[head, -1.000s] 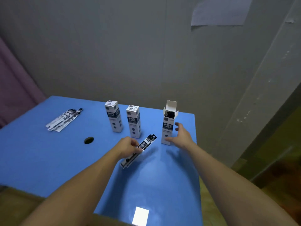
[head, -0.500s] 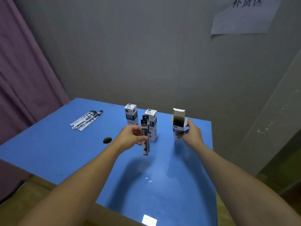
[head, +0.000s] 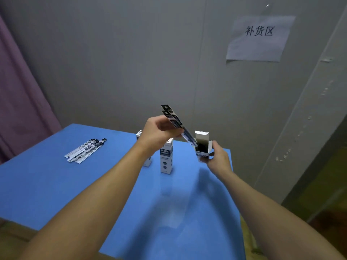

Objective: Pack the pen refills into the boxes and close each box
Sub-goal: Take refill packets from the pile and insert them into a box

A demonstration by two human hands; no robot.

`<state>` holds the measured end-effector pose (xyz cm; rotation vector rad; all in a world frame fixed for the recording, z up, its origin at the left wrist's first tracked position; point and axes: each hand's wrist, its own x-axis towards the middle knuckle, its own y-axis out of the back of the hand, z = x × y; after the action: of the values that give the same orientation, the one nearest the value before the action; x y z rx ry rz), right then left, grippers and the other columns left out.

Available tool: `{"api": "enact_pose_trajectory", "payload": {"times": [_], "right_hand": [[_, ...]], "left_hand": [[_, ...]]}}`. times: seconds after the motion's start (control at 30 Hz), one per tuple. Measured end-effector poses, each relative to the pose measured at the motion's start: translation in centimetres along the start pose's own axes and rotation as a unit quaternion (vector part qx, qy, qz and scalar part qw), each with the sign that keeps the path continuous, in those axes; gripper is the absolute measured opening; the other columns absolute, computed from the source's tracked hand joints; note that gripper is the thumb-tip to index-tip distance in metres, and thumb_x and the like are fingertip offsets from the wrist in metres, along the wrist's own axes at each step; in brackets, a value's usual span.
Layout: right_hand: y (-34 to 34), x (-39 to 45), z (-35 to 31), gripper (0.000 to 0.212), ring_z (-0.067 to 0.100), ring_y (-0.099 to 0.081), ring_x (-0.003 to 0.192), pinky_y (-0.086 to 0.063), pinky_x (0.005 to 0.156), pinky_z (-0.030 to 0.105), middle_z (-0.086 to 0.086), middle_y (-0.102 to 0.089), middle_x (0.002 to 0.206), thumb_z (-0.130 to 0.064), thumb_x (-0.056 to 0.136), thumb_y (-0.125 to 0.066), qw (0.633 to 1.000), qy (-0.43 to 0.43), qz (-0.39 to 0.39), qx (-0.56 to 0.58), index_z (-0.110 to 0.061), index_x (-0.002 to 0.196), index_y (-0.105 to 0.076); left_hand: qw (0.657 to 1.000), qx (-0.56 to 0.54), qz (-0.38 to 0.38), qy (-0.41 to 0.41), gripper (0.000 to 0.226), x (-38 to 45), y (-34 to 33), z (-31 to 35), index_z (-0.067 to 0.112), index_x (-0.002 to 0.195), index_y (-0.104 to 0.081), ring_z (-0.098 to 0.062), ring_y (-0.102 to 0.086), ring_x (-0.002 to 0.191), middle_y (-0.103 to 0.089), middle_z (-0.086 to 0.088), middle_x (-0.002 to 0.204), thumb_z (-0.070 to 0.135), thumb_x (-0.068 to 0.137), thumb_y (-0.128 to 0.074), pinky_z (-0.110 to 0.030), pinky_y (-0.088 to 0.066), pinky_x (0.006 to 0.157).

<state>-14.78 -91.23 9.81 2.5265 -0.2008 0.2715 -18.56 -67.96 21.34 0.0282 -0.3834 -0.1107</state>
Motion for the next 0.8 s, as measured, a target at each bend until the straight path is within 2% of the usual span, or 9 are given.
{"api": "enact_pose_trajectory", "payload": {"times": [0.13,0.2,0.37,0.53,0.63,0.7,0.8], "right_hand": [[-0.2,-0.3,0.1,0.037,0.019,-0.060,0.088,-0.053,0.075,0.041,-0.007,-0.062,0.099,-0.013,0.080,-0.077,1.000,0.013,-0.006,-0.028,-0.031,0.105,-0.056],[-0.2,-0.4,0.0,0.036,0.018,-0.058,0.087,-0.052,0.076,0.040,-0.007,-0.062,0.099,-0.015,0.080,-0.078,0.999,0.026,-0.009,-0.042,-0.029,0.105,-0.056],[-0.2,-0.5,0.0,0.036,0.012,-0.056,0.082,-0.051,0.075,0.040,-0.006,-0.062,0.099,-0.013,0.082,-0.078,0.998,0.043,-0.007,-0.053,-0.027,0.108,-0.056],[-0.2,-0.5,-0.2,0.038,0.019,-0.057,0.089,-0.053,0.076,0.040,-0.005,-0.062,0.102,-0.013,0.081,-0.079,0.997,0.055,-0.007,-0.059,-0.027,0.108,-0.056],[-0.3,-0.5,-0.3,0.040,0.017,-0.059,0.090,-0.054,0.077,0.042,-0.007,-0.062,0.103,-0.013,0.081,-0.078,0.997,0.052,-0.007,-0.061,-0.030,0.109,-0.056],[-0.3,-0.6,-0.4,0.042,0.018,-0.060,0.092,-0.054,0.079,0.043,-0.008,-0.062,0.104,-0.012,0.081,-0.078,0.997,0.054,-0.006,-0.055,-0.031,0.110,-0.056],[-0.3,-0.6,-0.7,0.042,0.017,-0.060,0.092,-0.054,0.079,0.043,-0.009,-0.062,0.103,-0.010,0.080,-0.077,0.997,0.061,-0.003,-0.051,-0.033,0.108,-0.055]], "left_hand": [[1.000,0.001,-0.005,-0.013,0.026,0.7,-0.8,-0.2,0.012,0.090,-0.076,-0.033,-0.074,0.089,-0.077,-0.012,0.093,-0.012,0.078,-0.075,-0.047,-0.059,0.088],[1.000,0.015,-0.013,-0.020,0.027,0.9,-1.2,-0.4,0.016,0.088,-0.076,-0.031,-0.074,0.091,-0.077,-0.011,0.093,-0.009,0.078,-0.077,-0.049,-0.058,0.090],[0.998,0.044,-0.031,-0.032,0.017,1.1,-1.9,-0.8,0.007,0.093,-0.075,-0.028,-0.074,0.093,-0.077,-0.010,0.094,-0.003,0.080,-0.079,-0.047,-0.057,0.092],[0.995,0.077,-0.058,-0.031,0.017,1.2,-2.7,-1.2,0.005,0.097,-0.075,-0.021,-0.075,0.092,-0.078,-0.007,0.095,0.000,0.081,-0.079,-0.042,-0.059,0.090],[0.991,0.109,-0.065,-0.048,0.015,1.1,-3.1,-1.6,0.008,0.094,-0.076,-0.016,-0.074,0.090,-0.077,-0.003,0.092,0.003,0.080,-0.081,-0.035,-0.058,0.088],[0.984,0.144,-0.076,-0.070,0.012,1.1,-3.3,-2.1,0.011,0.090,-0.076,-0.015,-0.072,0.091,-0.076,0.001,0.091,0.006,0.080,-0.081,-0.036,-0.057,0.088],[0.963,0.235,-0.083,-0.100,0.012,1.2,-3.4,-3.0,0.019,0.091,-0.078,-0.013,-0.057,0.103,-0.070,0.011,0.094,0.017,0.080,-0.082,-0.034,-0.049,0.092]]}}
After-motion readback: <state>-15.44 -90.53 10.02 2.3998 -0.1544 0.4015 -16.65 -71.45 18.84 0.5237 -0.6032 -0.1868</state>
